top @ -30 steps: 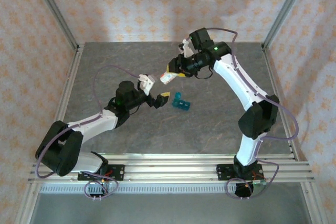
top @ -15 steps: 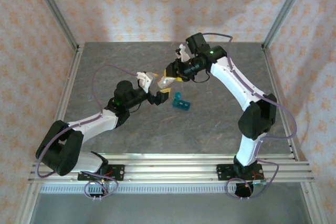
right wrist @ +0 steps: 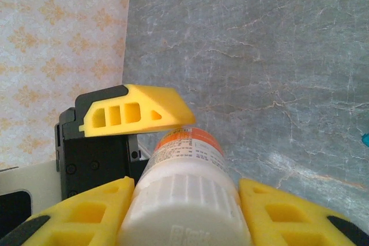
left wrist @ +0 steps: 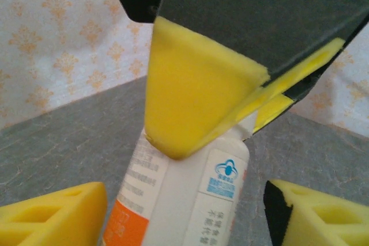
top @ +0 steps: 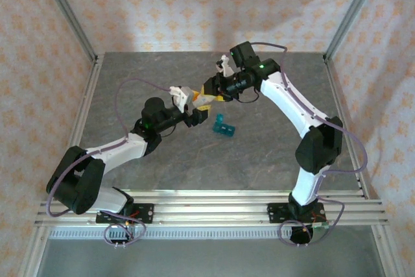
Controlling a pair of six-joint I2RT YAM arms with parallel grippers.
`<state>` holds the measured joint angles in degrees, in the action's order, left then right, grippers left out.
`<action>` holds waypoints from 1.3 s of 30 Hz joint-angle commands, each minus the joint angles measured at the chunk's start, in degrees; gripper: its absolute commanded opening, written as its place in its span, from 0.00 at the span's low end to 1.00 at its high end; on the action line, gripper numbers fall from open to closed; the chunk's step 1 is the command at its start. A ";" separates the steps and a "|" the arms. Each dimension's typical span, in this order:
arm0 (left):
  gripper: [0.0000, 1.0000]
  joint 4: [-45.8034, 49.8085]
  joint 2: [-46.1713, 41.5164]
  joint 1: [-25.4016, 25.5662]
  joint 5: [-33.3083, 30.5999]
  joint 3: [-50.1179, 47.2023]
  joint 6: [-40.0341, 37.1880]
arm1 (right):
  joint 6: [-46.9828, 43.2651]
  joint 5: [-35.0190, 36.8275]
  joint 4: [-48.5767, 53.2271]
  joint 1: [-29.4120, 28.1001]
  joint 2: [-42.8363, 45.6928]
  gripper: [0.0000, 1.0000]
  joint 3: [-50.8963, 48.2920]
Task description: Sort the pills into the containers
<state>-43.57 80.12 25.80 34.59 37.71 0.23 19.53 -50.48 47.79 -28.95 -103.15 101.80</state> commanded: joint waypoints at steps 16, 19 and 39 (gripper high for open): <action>0.72 1.29 1.59 -0.27 2.33 1.74 -1.23 | 0.05 -0.83 -1.45 -0.25 2.95 0.28 -0.90; 0.71 1.80 1.97 -0.23 2.35 1.72 -1.68 | -0.06 -0.77 -1.25 -0.33 2.96 0.28 -0.90; 0.61 1.74 2.12 -0.23 2.50 3.68 -1.21 | -0.19 -0.68 -1.44 -0.27 2.87 0.28 -1.80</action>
<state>-41.30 82.17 25.76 35.99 39.38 -0.45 19.51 -50.65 47.46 -28.95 -102.67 100.38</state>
